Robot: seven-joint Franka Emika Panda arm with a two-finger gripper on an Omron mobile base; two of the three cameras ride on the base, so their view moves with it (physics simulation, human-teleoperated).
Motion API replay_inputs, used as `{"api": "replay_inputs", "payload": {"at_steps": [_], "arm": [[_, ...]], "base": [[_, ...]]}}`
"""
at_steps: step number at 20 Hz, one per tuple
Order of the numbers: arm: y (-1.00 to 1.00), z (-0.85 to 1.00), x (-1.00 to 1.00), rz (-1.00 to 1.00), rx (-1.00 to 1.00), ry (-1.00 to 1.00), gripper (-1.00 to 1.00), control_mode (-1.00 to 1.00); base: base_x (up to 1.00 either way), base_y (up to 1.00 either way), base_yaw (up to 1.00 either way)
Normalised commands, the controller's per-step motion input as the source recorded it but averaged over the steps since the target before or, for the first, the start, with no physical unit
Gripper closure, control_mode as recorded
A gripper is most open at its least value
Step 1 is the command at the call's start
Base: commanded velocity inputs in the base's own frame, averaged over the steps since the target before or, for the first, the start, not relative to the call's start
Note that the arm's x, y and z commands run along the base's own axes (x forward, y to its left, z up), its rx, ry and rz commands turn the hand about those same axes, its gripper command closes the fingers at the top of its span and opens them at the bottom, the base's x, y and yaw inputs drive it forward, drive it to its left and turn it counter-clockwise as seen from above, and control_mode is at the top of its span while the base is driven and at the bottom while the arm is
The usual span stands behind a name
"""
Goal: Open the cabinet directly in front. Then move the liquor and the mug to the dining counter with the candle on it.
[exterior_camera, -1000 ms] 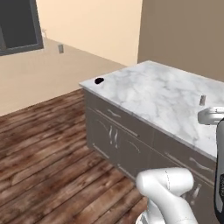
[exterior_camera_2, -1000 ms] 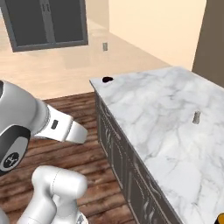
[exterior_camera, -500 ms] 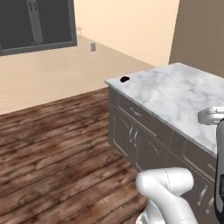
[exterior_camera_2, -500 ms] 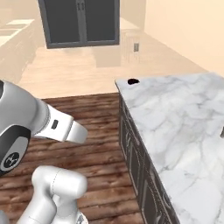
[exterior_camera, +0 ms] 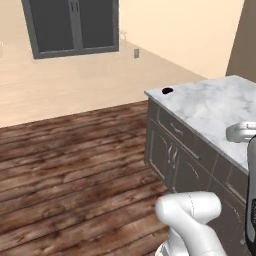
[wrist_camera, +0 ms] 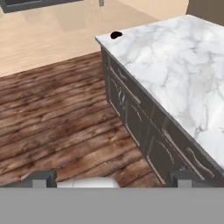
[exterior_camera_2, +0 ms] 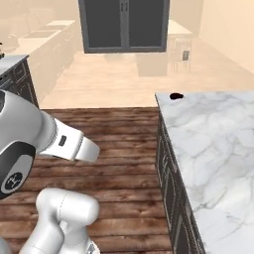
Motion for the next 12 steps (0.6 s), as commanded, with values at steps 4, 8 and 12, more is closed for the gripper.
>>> {"api": "replay_inputs", "payload": {"at_steps": [4, 8, 12], "arm": [[0.00, 0.00, 0.00, 0.00, 0.00, 0.00, -1.00, 1.00], [0.00, 0.00, 0.00, 0.00, 0.00, 0.00, -1.00, 1.00], [0.00, 0.00, 0.00, 0.00, 0.00, 0.00, -1.00, 1.00]], "base": [[0.00, 0.11, 0.28], [0.00, 0.13, 0.27], [0.00, 0.09, 0.26]]}}
